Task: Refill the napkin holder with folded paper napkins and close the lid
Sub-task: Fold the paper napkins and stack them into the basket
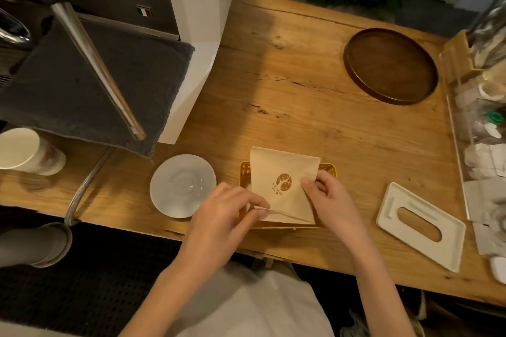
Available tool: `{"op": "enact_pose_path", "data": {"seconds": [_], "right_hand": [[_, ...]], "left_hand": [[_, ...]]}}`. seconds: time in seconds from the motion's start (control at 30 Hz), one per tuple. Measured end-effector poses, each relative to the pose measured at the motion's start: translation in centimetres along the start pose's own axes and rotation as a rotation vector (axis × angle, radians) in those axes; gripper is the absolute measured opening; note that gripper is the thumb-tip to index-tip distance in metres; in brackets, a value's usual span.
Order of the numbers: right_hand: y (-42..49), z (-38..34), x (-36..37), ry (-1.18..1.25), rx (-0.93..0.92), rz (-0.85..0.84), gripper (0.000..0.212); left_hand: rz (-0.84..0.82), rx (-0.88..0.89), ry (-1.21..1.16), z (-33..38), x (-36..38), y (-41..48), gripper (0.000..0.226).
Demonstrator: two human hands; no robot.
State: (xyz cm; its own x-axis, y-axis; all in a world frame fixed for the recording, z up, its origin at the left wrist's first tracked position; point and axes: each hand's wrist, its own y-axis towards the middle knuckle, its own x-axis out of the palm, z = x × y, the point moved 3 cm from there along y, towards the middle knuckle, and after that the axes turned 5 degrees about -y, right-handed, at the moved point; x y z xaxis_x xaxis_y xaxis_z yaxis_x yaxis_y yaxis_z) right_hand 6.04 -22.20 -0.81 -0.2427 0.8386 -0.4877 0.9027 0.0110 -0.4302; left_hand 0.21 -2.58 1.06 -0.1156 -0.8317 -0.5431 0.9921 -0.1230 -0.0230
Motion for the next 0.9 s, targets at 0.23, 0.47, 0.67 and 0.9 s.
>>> {"op": "enact_pose_path", "data": {"seconds": [0.23, 0.47, 0.67, 0.9], "right_hand": [[1.8, 0.5, 1.2, -0.341, -0.025, -0.035, 0.018], [3.0, 0.8, 2.2, -0.455, 0.016, -0.084, 0.026], [3.3, 1.2, 2.9, -0.478, 0.071, -0.127, 0.028], [3.3, 1.3, 2.9, -0.546, 0.072, -0.119, 0.03]], "left_hand": [[-0.001, 0.053, 0.178, -0.8, 1.4, -0.8, 0.015], [0.016, 0.065, 0.258, -1.3, 2.3, -1.2, 0.017], [-0.056, 0.141, 0.434, -1.7, 3.4, -1.1, 0.042], [-0.167, 0.164, 0.561, -1.0, 4.5, -0.8, 0.049]]}}
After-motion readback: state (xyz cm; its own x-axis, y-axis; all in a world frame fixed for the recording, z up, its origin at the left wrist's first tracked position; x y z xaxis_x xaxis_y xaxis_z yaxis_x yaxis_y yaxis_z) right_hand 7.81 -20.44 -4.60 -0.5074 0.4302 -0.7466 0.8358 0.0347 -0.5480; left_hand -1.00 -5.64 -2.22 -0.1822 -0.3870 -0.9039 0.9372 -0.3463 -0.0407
